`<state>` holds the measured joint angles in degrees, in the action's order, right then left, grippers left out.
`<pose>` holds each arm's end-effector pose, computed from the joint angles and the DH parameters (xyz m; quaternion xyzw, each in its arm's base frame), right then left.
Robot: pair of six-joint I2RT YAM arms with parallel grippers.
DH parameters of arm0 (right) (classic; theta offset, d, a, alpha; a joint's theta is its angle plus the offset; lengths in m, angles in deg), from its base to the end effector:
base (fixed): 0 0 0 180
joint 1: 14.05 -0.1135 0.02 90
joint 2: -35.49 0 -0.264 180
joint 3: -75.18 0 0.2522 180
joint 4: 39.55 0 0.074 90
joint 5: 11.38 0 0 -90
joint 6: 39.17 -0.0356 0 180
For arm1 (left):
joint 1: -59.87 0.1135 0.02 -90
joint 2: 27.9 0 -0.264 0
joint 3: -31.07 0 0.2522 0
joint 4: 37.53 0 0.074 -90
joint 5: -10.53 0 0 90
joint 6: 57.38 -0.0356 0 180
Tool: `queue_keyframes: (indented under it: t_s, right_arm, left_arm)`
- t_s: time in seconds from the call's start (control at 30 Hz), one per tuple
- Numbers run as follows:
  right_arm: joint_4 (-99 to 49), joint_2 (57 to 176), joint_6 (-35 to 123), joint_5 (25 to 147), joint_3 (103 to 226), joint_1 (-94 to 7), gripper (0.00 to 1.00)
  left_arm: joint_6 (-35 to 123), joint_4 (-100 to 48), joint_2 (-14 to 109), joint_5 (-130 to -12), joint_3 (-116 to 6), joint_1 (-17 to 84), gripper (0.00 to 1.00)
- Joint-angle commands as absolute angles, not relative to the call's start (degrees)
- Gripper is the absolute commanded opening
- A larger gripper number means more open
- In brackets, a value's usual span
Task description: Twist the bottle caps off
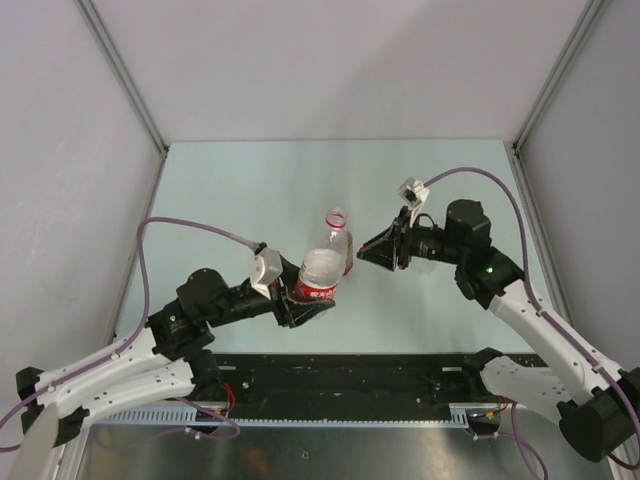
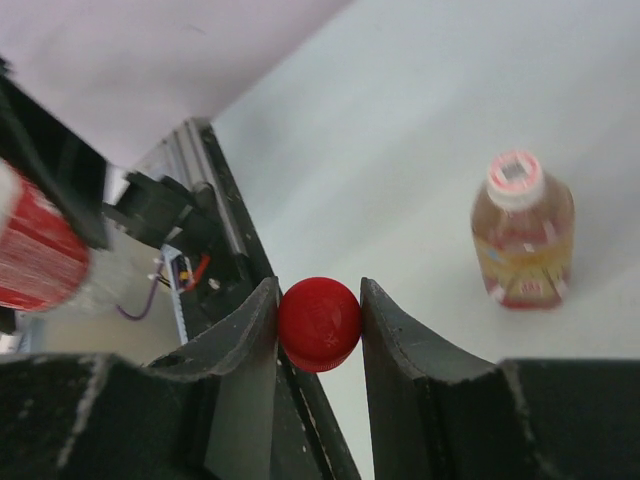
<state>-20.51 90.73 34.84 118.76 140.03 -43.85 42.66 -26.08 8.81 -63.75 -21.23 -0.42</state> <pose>0.1778 0.1283 0.3559 -0.3064 0.6846 0.4774 0.4576 0.0706 -0.1431 0.3469 0.3771 0.5684 -0.4939 0.5393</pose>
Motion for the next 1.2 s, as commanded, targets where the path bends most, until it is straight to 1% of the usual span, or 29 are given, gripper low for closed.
queue_keyframes:
  t_s: [0.0, 0.4, 0.53, 0.67, 0.8, 0.87, 0.93, 1.17]
  right_arm:
    - [-17.0, 92.7, 37.0, 110.7, 136.8, -45.3, 0.0]
    - [-18.2, 102.8, 36.0, 95.5, 128.0, -50.9, 0.0]
    - [-17.5, 105.5, 36.4, 86.3, 127.3, -54.4, 0.0]
    - [-15.8, 106.4, 36.3, 78.6, 127.4, -56.8, 0.03]
    - [-14.7, 105.5, 36.0, 75.0, 127.3, -57.3, 0.08]
    - [-14.5, 104.7, 36.0, 74.4, 127.3, -57.4, 0.13]
    - [-14.4, 104.0, 35.9, 74.2, 127.3, -57.4, 0.2]
    - [-14.7, 101.5, 35.9, 75.5, 127.3, -57.4, 0.58]
  left_arm:
    - [41.4, -25.9, 7.5, -72.4, -20.6, -0.1, 0.0]
    - [41.2, -24.5, 8.4, -75.7, -20.7, -0.1, 0.0]
    - [41.5, -24.2, 8.5, -75.5, -20.8, -0.1, 0.0]
    - [41.6, -24.2, 8.3, -75.6, -20.5, -0.1, 0.0]
    - [41.8, -24.1, 8.1, -75.9, -20.2, -0.1, 0.0]
    - [41.9, -24.2, 8.2, -75.8, -20.1, -0.1, 0.0]
    - [42.0, -24.2, 8.4, -75.7, -20.0, -0.1, 0.0]
    - [42.0, -22.5, 8.8, -74.9, -20.0, -0.1, 0.0]
